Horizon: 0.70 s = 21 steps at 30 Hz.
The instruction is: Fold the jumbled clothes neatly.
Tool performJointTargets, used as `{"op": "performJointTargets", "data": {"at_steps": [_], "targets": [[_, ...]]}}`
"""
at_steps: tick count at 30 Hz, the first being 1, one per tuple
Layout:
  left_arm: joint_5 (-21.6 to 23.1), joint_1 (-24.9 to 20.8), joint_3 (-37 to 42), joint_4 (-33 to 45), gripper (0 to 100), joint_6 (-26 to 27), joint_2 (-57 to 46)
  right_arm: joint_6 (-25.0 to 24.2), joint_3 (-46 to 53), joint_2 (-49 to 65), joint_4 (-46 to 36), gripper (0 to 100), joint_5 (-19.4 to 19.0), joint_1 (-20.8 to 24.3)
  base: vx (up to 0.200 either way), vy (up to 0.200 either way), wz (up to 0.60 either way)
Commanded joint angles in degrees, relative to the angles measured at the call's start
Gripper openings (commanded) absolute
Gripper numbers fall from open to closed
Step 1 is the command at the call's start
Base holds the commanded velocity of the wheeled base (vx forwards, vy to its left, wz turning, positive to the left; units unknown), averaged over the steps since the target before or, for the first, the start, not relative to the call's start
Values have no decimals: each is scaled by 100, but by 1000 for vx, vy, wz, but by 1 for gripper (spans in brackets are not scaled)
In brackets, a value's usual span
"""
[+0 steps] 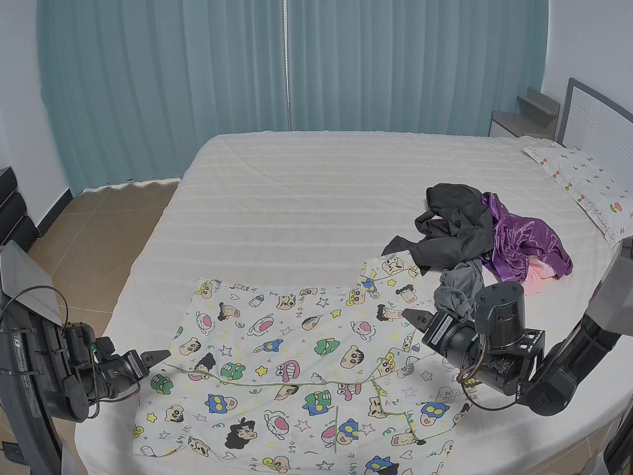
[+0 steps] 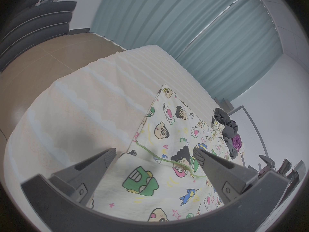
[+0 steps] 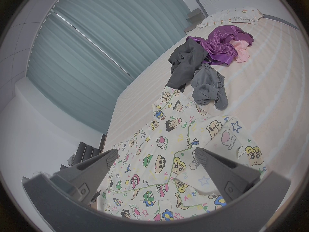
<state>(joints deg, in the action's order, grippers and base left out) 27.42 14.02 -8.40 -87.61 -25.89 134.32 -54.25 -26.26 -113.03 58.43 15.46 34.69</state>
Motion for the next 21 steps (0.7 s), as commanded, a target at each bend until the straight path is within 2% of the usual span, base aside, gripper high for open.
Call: {"op": "performJointTargets", "data": {"at_steps": [1, 5, 14, 18, 21], "targets": [[1, 4, 31, 25, 100, 93, 139, 2, -2, -26, 2, 100, 1, 2, 0, 0, 0], [1, 4, 313, 34, 100, 497, 148, -7, 7, -26, 2, 100, 1, 2, 0, 0, 0], [62, -198, 286, 7, 100, 638, 156, 2, -20, -70, 2, 100, 1, 2, 0, 0, 0], [387, -180, 163, -89, 100, 533, 130, 2, -2, -70, 2, 100, 10, 2, 0, 0, 0], [695, -92, 137, -203, 100, 234, 95, 2, -2, -70, 2, 100, 10, 2, 0, 0, 0]]}}
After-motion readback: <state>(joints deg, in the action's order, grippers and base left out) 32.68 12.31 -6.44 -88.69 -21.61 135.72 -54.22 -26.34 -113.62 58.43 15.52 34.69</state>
